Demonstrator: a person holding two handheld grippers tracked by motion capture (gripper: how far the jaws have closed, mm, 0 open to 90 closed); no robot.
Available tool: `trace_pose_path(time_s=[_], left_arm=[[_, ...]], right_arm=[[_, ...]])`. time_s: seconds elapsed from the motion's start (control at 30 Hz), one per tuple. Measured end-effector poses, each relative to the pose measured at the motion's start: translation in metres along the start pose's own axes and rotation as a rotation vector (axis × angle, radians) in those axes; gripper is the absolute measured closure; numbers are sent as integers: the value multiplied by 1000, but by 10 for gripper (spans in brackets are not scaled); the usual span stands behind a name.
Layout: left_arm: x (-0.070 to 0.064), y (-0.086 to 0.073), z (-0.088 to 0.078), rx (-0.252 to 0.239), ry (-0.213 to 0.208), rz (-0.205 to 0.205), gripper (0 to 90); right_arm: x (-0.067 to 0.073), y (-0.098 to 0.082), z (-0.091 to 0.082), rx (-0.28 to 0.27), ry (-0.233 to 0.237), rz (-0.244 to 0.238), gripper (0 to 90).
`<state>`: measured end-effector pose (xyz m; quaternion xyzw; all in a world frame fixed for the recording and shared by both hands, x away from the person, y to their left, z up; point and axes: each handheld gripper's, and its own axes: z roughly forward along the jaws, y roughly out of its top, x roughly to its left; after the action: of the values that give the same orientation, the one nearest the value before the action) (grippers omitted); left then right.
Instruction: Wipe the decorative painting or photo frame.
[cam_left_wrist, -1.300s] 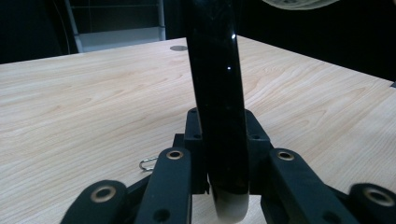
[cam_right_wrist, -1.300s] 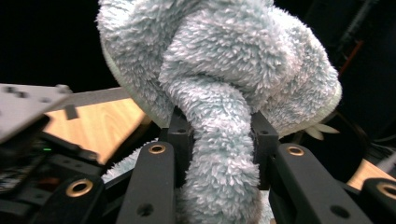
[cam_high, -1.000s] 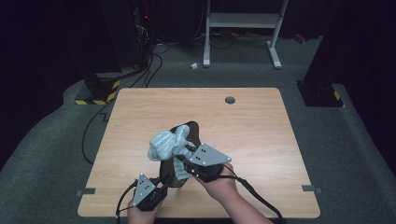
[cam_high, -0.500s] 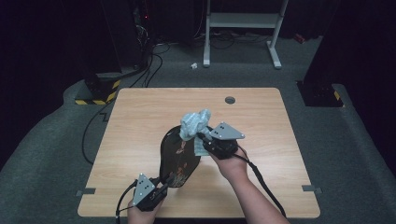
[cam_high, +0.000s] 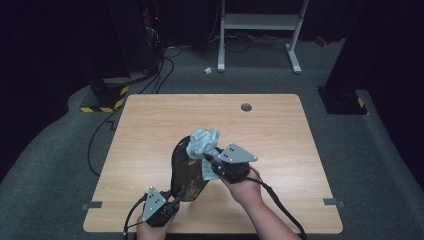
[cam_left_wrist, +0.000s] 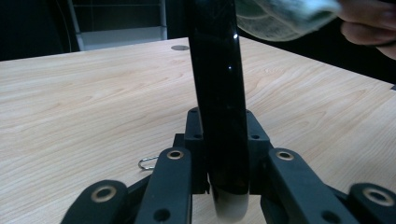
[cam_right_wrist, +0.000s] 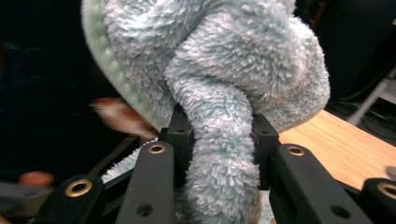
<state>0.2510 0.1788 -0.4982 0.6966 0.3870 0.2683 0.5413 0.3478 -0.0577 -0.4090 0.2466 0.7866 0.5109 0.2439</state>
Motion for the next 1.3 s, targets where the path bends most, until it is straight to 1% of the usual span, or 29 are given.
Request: trace_pose_path(time_s=[0.13,0.23,0.3,0.4,0.47,0.57,0.67,0.83,0.97,1.07,1.17,1.23,1.3], left_arm=[[0,0,0,0,-2,-1,777],[0,0,1,-2,-3,-8,777],[0,0,2,-3,-1,-3,778],[0,0,1,-1,-4,-2,778],[0,0,1,0,-2,-3,778],[1,0,0,-1,-8,-5,779],[2,0,0,0,-11,-7,778],[2,0,0,-1,-9,-6,777],[2,0,0,-1,-9,-4,777],[2,0,0,1,-10,-1,777],[2,0,0,0,-9,-1,776],[2,0,0,0,-9,-2,775],[1,0,0,2,-6,1,775]], right_arm=[[25,0,-4,-12,56,-45,686],[43,0,-6,-18,95,-62,686],[51,-1,-8,-14,115,-73,686],[58,-3,-9,-7,120,-101,686],[57,-3,-9,-4,119,-95,687],[53,-3,-8,2,109,-98,687],[43,-3,-3,9,91,-88,687],[15,-6,6,31,41,-50,688],[-9,-9,13,54,-20,-16,689],[-24,-13,17,77,-62,4,689],[-33,-15,21,95,-87,11,689],[-36,-17,22,103,-98,21,688],[-36,-18,22,102,-95,29,688]])
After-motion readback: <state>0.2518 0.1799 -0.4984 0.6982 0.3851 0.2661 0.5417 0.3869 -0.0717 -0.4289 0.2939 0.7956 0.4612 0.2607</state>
